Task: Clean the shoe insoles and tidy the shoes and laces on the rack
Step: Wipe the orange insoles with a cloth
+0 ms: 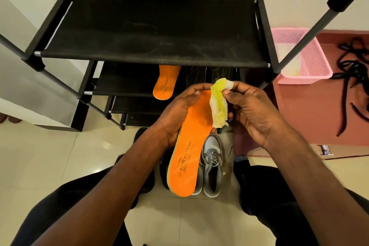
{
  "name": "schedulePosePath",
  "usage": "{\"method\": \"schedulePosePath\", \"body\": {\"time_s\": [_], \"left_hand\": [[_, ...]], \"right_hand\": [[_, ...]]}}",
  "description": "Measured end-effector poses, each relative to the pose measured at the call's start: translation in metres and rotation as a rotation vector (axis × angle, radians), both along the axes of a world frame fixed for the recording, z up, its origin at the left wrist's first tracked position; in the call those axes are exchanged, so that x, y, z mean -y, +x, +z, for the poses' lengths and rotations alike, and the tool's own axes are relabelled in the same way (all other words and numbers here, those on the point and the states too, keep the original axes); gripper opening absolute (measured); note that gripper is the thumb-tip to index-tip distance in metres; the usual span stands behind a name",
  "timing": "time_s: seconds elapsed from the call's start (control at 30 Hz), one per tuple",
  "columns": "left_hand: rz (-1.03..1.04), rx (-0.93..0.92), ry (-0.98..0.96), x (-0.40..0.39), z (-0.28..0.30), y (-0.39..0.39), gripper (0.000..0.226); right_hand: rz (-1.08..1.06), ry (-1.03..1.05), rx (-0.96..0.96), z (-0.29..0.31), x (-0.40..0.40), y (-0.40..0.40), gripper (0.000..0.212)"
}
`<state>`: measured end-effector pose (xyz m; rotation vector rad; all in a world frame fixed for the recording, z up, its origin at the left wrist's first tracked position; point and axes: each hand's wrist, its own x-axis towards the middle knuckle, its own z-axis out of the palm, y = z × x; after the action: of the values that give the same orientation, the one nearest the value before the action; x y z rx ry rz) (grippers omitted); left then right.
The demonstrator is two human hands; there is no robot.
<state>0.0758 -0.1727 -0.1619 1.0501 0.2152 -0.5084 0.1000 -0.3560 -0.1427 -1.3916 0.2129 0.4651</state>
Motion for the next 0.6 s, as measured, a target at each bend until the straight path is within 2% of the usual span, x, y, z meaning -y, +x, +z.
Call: {"method": "schedulePosePath", "body": {"time_s": [0.07, 0.13, 0.3, 0.47, 0.53, 0.6], "left_hand": [[-0.038, -0.092, -0.006, 0.0013, 0.0062, -0.0040, 0.046], [-0.074, -0.099, 0.007, 0.0016, 0.0062, -0.0053, 0.050], [0.090, -0.036, 0.144, 0.0007, 0.0041, -0.0035, 0.011], [0.160, 0.059, 0.348, 0.0022, 0.0015, -0.0024, 0.019], [0.138, 0.056, 0.329, 0.0025, 0.0031, -0.0029, 0.021], [0.083, 0.011, 0.225, 0.0034, 0.0049, -0.0039, 0.026]], "right_hand": [[0.000, -0.013, 0.004, -0.0007, -0.0015, -0.0018, 0.022], [0.006, -0.031, 0.012, -0.0019, -0.0035, -0.0030, 0.022], [-0.018, -0.055, 0.016, -0.0003, -0.0065, -0.0048, 0.019], [-0.048, -0.179, 0.054, -0.0052, -0.0095, -0.0061, 0.015], [-0.083, -0.210, 0.064, -0.0065, -0.0091, -0.0054, 0.014], [-0.067, -0.231, 0.086, -0.0066, -0.0092, -0.0056, 0.015]]}}
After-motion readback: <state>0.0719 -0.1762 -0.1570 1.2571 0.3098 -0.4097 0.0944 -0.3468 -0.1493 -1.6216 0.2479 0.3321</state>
